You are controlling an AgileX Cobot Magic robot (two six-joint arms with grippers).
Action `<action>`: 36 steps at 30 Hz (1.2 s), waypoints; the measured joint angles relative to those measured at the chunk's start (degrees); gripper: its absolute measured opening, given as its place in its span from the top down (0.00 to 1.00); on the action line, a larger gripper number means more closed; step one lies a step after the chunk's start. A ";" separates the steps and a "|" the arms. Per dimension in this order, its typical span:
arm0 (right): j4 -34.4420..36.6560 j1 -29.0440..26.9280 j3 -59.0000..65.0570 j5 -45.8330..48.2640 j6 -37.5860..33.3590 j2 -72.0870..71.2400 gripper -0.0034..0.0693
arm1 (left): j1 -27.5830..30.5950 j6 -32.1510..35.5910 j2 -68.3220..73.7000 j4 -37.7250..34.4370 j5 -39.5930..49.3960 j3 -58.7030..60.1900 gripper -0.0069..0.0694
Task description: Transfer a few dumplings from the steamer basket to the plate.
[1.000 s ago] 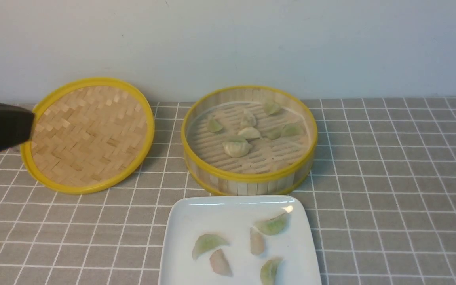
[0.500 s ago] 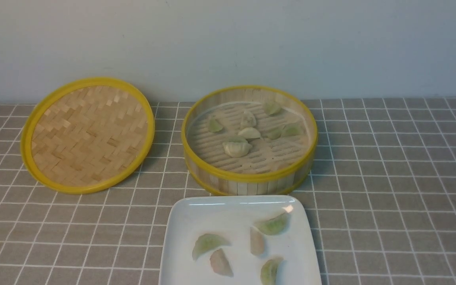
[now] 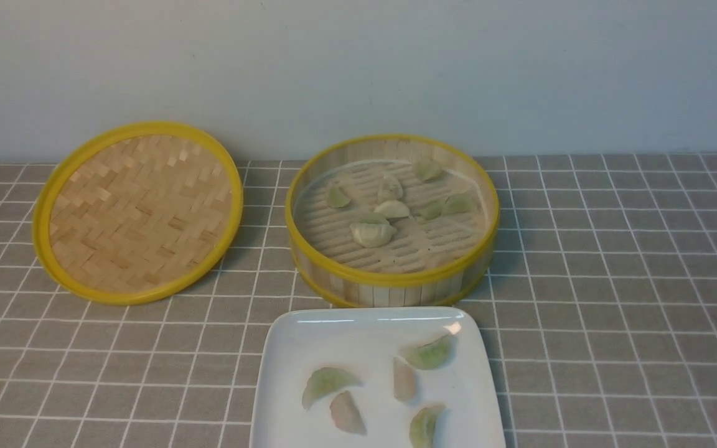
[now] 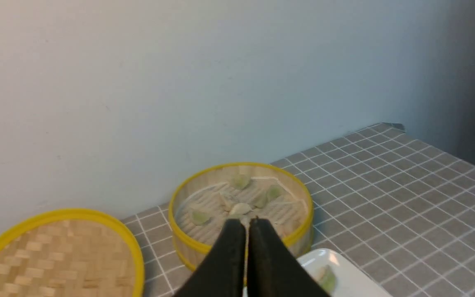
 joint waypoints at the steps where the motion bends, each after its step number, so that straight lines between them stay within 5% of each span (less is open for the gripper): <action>1: 0.00 0.00 0.00 0.00 0.00 0.00 0.97 | 0.00 0.00 -0.33 1.75 -2.76 2.45 0.92; 5: 0.00 0.00 0.00 0.00 0.00 0.00 0.97 | 0.59 0.00 -2.46 3.91 -11.47 10.78 0.92; 13: 0.00 0.00 0.00 0.00 0.00 0.00 0.97 | 12.74 0.00 -12.38 3.61 -30.22 39.99 0.92; 20: 0.00 0.00 0.00 0.00 0.00 0.00 0.97 | 19.53 0.00 -16.27 3.80 -29.25 50.57 0.92; 36: 0.00 0.00 0.00 0.05 0.00 0.00 0.97 | 19.83 0.00 -16.33 4.54 -22.73 50.72 0.92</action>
